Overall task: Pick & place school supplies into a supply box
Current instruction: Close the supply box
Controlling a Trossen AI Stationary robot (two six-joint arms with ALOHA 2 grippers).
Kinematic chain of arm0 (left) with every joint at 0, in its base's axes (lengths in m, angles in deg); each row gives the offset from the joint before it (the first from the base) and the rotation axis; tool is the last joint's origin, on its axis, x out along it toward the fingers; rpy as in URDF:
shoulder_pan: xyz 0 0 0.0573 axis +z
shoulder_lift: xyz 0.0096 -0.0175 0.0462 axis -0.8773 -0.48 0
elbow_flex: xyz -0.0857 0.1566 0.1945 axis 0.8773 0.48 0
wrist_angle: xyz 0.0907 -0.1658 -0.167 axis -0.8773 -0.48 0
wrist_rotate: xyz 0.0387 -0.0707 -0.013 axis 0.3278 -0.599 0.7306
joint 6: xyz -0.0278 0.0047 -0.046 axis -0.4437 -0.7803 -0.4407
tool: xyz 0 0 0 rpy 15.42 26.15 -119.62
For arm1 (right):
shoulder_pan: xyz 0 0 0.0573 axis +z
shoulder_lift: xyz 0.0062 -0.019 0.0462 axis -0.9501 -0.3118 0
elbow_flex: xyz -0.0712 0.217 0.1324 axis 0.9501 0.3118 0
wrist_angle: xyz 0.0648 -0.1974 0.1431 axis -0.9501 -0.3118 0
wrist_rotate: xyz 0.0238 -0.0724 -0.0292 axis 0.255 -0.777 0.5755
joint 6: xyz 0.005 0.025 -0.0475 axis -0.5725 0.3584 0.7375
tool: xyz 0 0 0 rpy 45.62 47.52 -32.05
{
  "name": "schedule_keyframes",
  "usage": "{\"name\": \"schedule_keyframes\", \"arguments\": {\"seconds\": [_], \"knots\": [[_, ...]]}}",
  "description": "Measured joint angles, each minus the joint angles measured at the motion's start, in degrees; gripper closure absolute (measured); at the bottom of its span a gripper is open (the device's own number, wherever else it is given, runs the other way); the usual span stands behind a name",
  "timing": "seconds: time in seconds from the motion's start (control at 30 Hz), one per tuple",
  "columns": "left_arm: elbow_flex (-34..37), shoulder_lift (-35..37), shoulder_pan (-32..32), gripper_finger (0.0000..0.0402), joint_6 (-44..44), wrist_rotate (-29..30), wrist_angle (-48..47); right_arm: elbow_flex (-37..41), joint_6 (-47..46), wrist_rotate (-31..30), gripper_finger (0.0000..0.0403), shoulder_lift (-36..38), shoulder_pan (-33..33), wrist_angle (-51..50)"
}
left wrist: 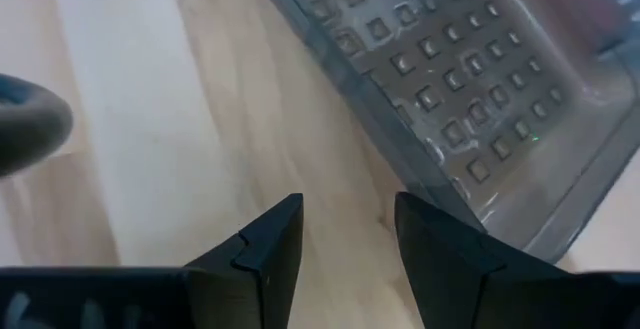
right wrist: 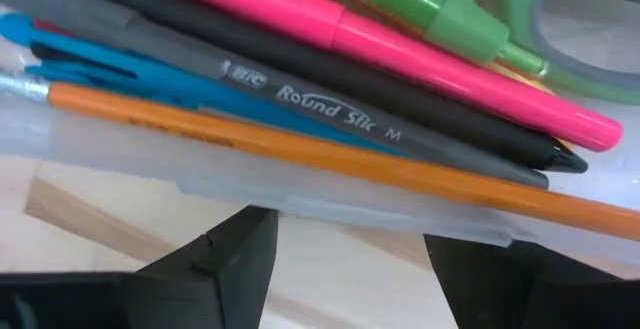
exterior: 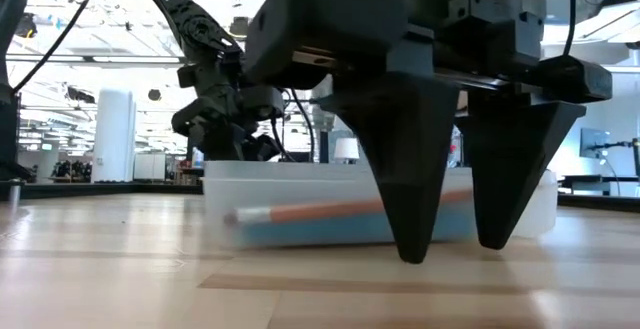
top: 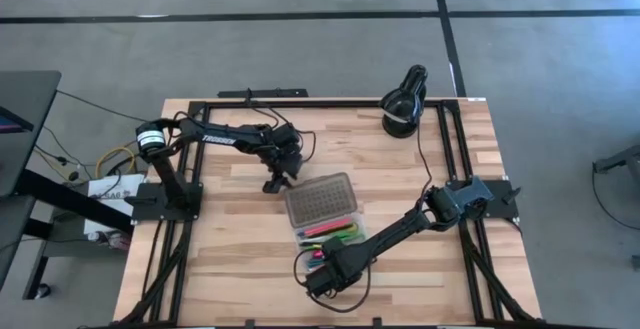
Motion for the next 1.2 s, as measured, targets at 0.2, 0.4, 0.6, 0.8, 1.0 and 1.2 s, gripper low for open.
{"name": "schedule_keyframes", "arguments": {"seconds": [0.2, 0.4, 0.6, 0.8, 1.0, 1.2], "knots": [[0.0, 1.0, 0.0, 0.0246, 0.0, -2.2, -1.9, 0.0, 0.1, -1.0, 0.0165, 0.0, 0.0, -1.6], [0.0, 4.0, 0.0, 0.0246, 0.5, -3.3, -2.4, 0.1, 0.2, -2.4, 0.0165, 0.0, 0.6, -2.7], [0.0, 6.5, -0.3, 0.0246, 0.6, -5.3, -2.3, 0.1, 0.3, -3.4, 0.0165, 0.0, 0.6, -2.8], [0.0, 8.5, -2.8, 0.0246, 0.0, -5.7, -2.3, 0.1, 0.3, -4.4, 0.0165, 0.0, 0.5, -2.8], [0.0, 9.8, -6.0, 0.0246, -1.6, -5.7, -2.0, 0.1, 0.3, -5.4, 0.0165, 0.0, 0.5, -2.8], [0.0, 10.1, -9.5, 0.0246, -3.1, -5.5, -1.1, 0.1, 1.8, -5.8, 0.0165, 0.0, 0.4, -2.8]]}}
